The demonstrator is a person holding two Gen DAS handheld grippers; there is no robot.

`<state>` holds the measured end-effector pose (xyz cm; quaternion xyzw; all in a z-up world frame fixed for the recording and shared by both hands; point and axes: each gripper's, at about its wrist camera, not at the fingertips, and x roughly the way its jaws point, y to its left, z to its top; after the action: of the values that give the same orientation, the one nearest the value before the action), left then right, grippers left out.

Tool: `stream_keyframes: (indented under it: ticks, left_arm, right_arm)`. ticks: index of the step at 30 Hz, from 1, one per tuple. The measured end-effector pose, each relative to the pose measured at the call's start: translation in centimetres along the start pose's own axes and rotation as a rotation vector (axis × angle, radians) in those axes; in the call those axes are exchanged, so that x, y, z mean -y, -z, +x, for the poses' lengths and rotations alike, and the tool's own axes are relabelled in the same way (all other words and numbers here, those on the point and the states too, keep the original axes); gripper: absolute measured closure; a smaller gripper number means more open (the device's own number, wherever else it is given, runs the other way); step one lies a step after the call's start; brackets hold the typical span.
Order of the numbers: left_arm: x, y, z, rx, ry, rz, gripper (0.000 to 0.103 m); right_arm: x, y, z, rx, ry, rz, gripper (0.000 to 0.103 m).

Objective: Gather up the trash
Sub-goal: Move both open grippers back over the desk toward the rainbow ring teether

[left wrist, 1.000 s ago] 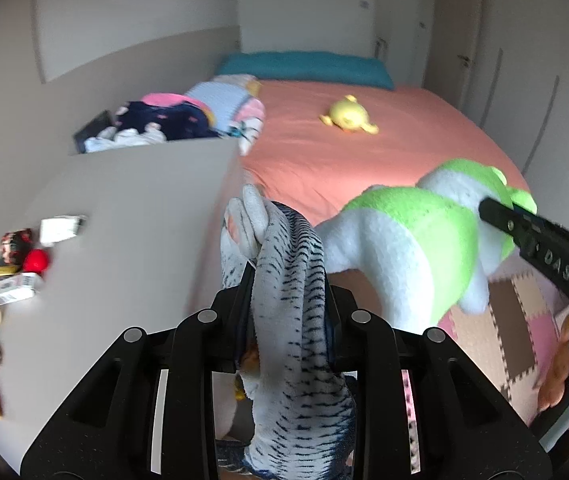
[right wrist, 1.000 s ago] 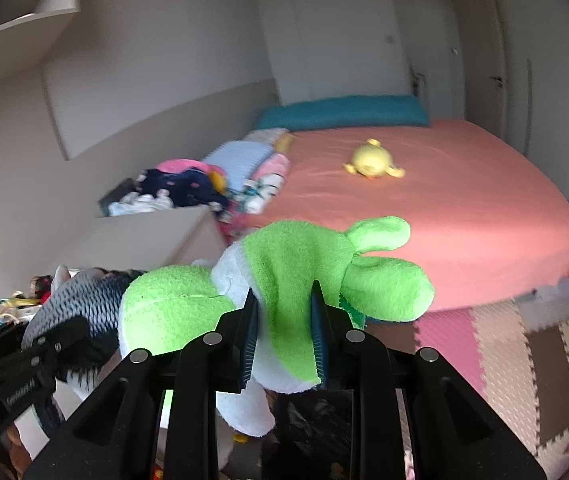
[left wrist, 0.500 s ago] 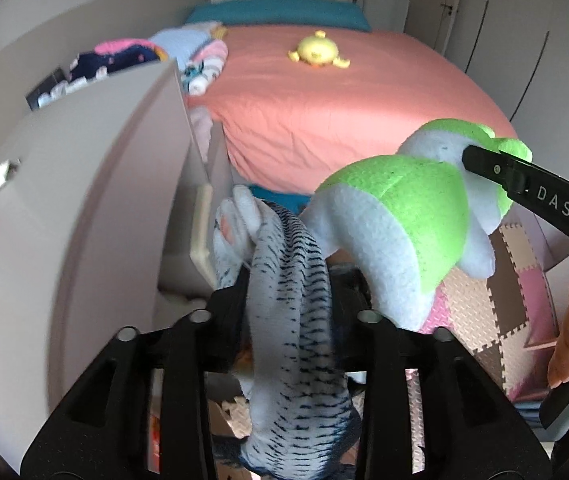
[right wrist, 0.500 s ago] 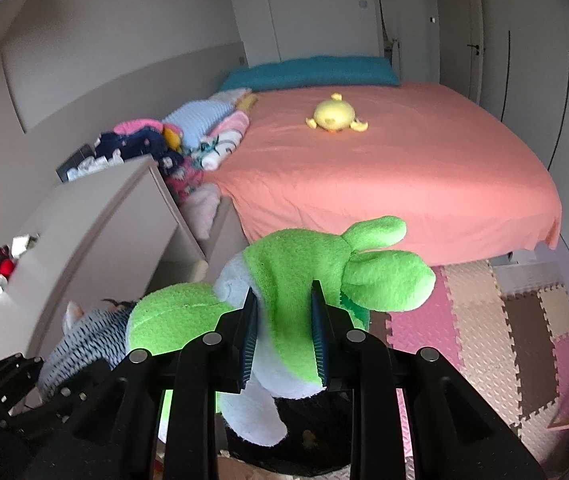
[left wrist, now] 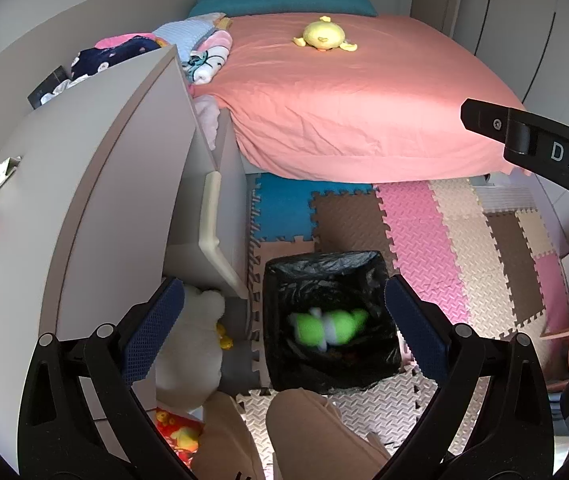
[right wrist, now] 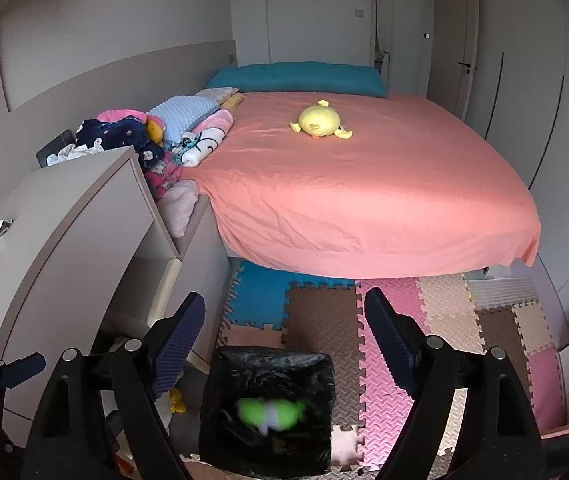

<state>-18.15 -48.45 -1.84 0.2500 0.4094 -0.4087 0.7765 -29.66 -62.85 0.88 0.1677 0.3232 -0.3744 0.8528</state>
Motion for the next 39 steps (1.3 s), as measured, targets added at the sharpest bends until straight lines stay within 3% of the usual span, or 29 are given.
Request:
stream_keyframes:
  ticks: [11,18,29,39]
  left_arm:
    - [-1.7,0.0,-1.5,0.022,0.004,-0.034,0.006]
    - [-5.1,0.0,-3.6,0.047,-0.035,-0.066,0.006]
    - [-14.9,0.6,-7.7,0.102,-0.171,-0.19,0.006]
    - [-26.0,3.6,-11.2,0.127,-0.324,-0.406,0.006]
  right_arm:
    - [-2.3,-0.8,-1.3,0.019,-0.047,-0.024,0.018]
    - [-6.4,-2.0,-2.8,0.044,-0.147,-0.068,0.018]
    - [-16.4,-3.2,-4.2,0.053,-0.359,-0.198,0.013]
    - [-25.9,-3.5,-3.8,-0.006,-0.508,-0.283,0.013]
